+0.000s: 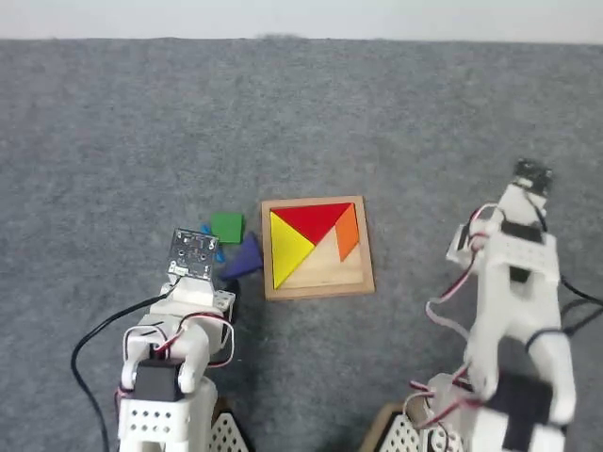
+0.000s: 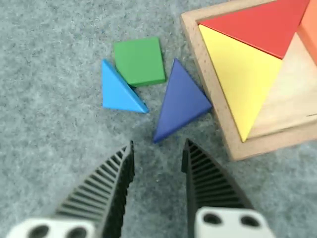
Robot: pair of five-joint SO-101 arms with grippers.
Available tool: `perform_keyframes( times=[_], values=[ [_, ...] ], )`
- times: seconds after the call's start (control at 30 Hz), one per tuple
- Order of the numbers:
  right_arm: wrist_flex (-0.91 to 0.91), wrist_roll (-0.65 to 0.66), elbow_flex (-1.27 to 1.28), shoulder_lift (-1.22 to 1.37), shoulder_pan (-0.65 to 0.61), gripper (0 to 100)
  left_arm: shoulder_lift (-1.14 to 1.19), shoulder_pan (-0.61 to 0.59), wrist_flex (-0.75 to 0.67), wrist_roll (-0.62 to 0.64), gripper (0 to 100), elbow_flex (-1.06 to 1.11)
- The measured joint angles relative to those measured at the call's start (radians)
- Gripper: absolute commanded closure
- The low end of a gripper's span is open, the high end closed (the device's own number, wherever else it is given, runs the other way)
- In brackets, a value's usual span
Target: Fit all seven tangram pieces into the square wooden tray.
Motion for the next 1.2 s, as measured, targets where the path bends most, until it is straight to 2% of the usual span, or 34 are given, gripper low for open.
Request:
perform_keyframes(
  times=[0.13, 0.27, 0.63, 0.77, 0.93, 1.2],
  values=[
    [0.012, -0.118, -0.12, 0.127, -0.011, 78.6, 0.0, 0.0, 0.0, 0.0, 85, 0.0],
    [0.015, -0.143, -0.21, 0.239, -0.014, 72.3, 0.0, 0.0, 0.0, 0.0, 85, 0.0],
    [0.021, -0.152, -0.417, 0.483, -0.012, 72.4, 0.0, 0.0, 0.0, 0.0, 85, 0.0],
    [0.023, -0.153, -0.436, 0.502, -0.014, 73.4, 0.0, 0.0, 0.0, 0.0, 85, 0.0],
    [0.046, -0.152, -0.437, 0.502, -0.009, 81.2, 0.0, 0.0, 0.0, 0.0, 85, 0.0],
    [0.072, -0.15, -0.443, 0.5, -0.002, 81.6, 0.0, 0.0, 0.0, 0.0, 85, 0.0]
  ],
)
